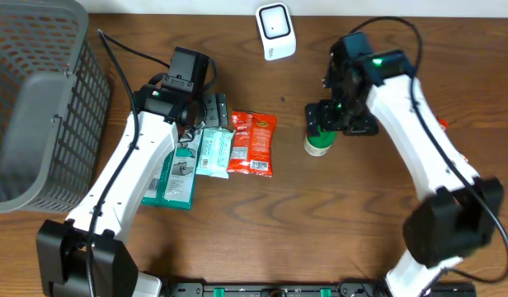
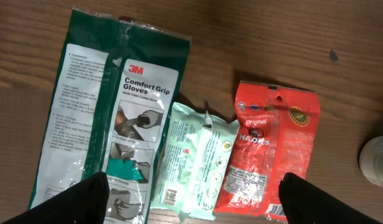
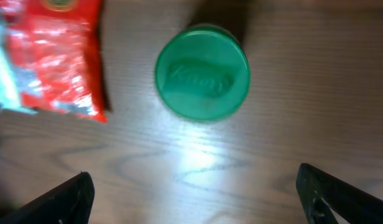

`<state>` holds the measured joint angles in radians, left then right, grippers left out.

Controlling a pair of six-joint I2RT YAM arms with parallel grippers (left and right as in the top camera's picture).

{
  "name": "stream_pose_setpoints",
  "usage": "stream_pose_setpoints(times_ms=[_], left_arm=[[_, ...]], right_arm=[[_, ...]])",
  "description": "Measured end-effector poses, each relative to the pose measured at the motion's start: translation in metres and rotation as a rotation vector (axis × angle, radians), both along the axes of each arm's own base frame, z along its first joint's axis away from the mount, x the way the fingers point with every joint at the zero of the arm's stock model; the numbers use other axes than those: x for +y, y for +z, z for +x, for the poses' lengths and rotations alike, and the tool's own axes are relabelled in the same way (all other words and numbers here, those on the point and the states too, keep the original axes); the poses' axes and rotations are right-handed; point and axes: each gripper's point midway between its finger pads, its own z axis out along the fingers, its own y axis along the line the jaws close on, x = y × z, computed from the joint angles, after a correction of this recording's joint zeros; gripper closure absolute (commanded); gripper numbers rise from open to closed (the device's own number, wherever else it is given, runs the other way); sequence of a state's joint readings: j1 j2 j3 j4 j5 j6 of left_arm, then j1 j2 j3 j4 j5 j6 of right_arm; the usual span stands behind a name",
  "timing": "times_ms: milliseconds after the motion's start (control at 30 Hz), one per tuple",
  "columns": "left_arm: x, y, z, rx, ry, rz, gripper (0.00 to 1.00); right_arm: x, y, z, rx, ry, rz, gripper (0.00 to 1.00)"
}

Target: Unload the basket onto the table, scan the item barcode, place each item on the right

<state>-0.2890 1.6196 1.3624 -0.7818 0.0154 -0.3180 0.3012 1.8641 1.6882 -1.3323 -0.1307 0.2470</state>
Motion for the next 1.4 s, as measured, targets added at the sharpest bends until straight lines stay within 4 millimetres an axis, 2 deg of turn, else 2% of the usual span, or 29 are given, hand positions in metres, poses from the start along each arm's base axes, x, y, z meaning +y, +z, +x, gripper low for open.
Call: stream_pose_setpoints(times_ms=[133,200,333,667,1167,1400], left_arm=[[0.0,0.0,0.0,0.0,0.0,0.0,0.12],[0.0,0.0,0.0,0.0,0.0,0.0,0.12],[0.0,0.0,0.0,0.0,0.0,0.0,0.12],[0.0,0.0,0.0,0.0,0.0,0.0,0.12],[0.0,0.0,0.0,0.0,0.0,0.0,0.12],[0.0,0.0,0.0,0.0,0.0,0.0,0.12]], right_arm=[[0.006,-0.027,0.022,-0.013,0.009,-0.004,0.01],[0.007,-0.033,0.03,-0.03,0.012,-0.008,0.03],[0.006,-0.039,0.034,-0.034,0.018,-0.015,0.11],[0.005,-0.043,0.038,-0.054,0.019,-0.031,0.13],[0.016,-0.099,0.028,-0.079,0.062,-0.044,0.13],[0.01,-0.11,0.022,-0.069,0.062,-0.071,0.23]])
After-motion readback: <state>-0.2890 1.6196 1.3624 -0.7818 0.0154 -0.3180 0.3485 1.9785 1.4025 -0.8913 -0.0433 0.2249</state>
